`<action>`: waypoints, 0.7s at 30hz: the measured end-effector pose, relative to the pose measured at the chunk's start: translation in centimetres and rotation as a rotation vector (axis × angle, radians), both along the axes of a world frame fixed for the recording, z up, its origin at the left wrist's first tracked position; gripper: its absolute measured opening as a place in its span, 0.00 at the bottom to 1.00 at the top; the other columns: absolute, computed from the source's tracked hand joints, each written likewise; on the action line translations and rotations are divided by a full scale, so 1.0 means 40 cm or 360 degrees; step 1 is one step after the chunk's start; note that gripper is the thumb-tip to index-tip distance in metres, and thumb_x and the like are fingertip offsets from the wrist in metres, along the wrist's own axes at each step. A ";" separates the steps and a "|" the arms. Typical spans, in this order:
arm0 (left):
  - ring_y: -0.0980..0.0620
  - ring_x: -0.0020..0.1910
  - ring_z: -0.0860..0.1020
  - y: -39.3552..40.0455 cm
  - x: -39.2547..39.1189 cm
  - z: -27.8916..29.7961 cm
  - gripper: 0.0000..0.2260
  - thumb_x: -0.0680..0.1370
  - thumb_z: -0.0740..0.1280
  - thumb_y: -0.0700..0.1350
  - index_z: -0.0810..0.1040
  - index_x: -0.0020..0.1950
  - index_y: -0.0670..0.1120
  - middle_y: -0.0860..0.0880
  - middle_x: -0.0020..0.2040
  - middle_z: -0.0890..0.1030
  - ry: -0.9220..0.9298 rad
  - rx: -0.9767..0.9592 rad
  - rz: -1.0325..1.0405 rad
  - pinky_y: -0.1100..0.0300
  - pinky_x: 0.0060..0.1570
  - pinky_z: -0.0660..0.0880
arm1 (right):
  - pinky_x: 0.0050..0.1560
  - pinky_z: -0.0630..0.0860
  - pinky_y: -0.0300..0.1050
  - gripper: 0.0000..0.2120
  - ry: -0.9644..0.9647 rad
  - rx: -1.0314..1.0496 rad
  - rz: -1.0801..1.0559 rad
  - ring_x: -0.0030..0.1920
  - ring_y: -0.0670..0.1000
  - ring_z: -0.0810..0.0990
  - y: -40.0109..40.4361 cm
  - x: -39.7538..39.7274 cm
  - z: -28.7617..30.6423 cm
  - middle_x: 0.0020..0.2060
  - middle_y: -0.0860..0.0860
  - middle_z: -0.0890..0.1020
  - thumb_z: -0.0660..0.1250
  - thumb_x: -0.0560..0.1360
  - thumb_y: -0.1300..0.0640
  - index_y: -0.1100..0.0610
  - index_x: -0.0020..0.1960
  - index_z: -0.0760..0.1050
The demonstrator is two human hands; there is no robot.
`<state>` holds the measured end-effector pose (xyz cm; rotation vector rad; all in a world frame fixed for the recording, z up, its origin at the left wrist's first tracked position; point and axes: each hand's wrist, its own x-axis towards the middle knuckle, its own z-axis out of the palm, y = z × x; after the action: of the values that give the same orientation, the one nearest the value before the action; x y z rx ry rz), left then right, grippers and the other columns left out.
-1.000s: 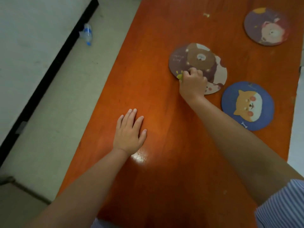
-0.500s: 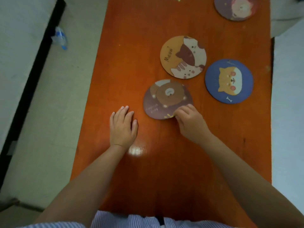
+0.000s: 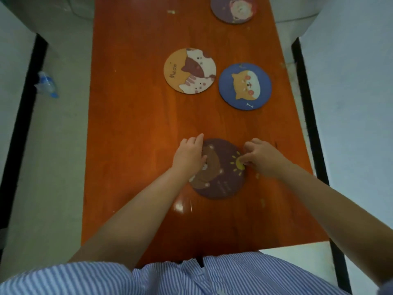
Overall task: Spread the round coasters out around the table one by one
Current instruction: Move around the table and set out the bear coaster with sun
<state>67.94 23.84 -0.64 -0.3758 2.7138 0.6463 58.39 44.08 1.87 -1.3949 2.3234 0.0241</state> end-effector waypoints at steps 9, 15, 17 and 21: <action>0.47 0.30 0.72 -0.026 0.113 0.008 0.11 0.71 0.61 0.36 0.66 0.29 0.43 0.47 0.28 0.71 -0.0198 0.0396 0.0650 0.53 0.28 0.69 | 0.56 0.73 0.51 0.22 -0.0169 -0.0170 -0.1410 0.59 0.61 0.74 -0.019 0.205 -0.040 0.59 0.61 0.75 0.64 0.76 0.54 0.62 0.66 0.67; 0.54 0.21 0.77 0.018 0.239 0.023 0.12 0.77 0.62 0.43 0.74 0.34 0.42 0.45 0.31 0.78 -0.0893 0.1129 0.0985 0.63 0.24 0.75 | 0.62 0.69 0.50 0.26 -0.0350 -0.0276 -0.1613 0.64 0.59 0.68 -0.048 0.304 -0.036 0.64 0.61 0.70 0.65 0.76 0.55 0.63 0.70 0.63; 0.51 0.27 0.76 0.011 0.247 0.021 0.15 0.77 0.62 0.49 0.74 0.34 0.43 0.47 0.31 0.77 -0.0915 0.0817 0.0692 0.61 0.29 0.73 | 0.61 0.71 0.51 0.27 -0.0376 -0.0291 -0.1671 0.64 0.59 0.69 -0.057 0.296 -0.034 0.64 0.61 0.70 0.66 0.75 0.56 0.63 0.70 0.62; 0.48 0.37 0.71 -0.032 0.223 0.018 0.10 0.74 0.66 0.50 0.74 0.44 0.43 0.50 0.34 0.72 -0.0261 0.0186 0.0678 0.58 0.35 0.67 | 0.55 0.73 0.51 0.22 -0.0477 -0.0214 -0.1760 0.58 0.60 0.75 -0.077 0.260 -0.039 0.57 0.61 0.77 0.67 0.74 0.56 0.63 0.65 0.67</action>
<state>76.87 22.56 0.07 -0.9463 2.4406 0.8382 68.78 40.99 0.29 0.0041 2.5189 -0.6175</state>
